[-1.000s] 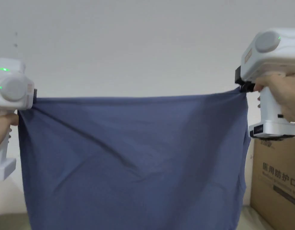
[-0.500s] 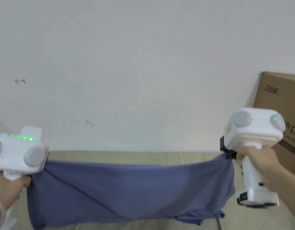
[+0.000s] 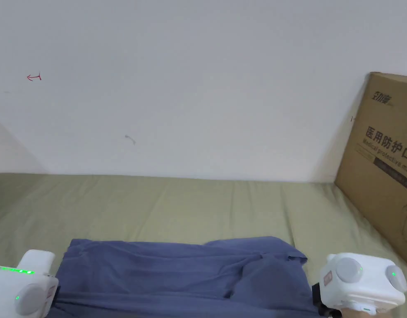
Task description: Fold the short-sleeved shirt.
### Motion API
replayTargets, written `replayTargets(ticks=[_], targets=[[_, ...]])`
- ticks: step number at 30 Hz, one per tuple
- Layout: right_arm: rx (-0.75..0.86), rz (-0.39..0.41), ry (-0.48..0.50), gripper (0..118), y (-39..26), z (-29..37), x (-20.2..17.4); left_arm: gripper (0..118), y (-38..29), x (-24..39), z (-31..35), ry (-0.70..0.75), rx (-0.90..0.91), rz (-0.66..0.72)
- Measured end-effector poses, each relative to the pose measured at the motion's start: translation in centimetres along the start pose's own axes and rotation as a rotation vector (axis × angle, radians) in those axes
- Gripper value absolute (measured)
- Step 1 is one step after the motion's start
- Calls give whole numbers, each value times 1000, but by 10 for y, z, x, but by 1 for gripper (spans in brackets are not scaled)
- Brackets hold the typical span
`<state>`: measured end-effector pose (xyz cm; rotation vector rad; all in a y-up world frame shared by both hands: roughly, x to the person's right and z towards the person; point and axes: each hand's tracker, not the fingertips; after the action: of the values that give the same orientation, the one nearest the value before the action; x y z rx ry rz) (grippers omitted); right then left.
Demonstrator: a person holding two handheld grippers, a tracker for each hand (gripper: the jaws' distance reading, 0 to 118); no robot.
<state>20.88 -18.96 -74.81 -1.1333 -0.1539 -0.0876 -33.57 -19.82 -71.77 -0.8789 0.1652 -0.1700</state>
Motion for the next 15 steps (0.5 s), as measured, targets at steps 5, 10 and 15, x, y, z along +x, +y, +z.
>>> replayTargets(ticks=[5, 10, 15], targets=[[-15, -96, 87, 5, -87, 39, 21, 1, -64, -15, 75, 14, 24, -18], [-22, -57, 89, 5, -181, 73, 37, 1, -146, -28, 137, 4, -8, -42], [-40, -77, 150, 5, -272, 99, 59, 1, -222, -42, 181, -19, -54, 20]])
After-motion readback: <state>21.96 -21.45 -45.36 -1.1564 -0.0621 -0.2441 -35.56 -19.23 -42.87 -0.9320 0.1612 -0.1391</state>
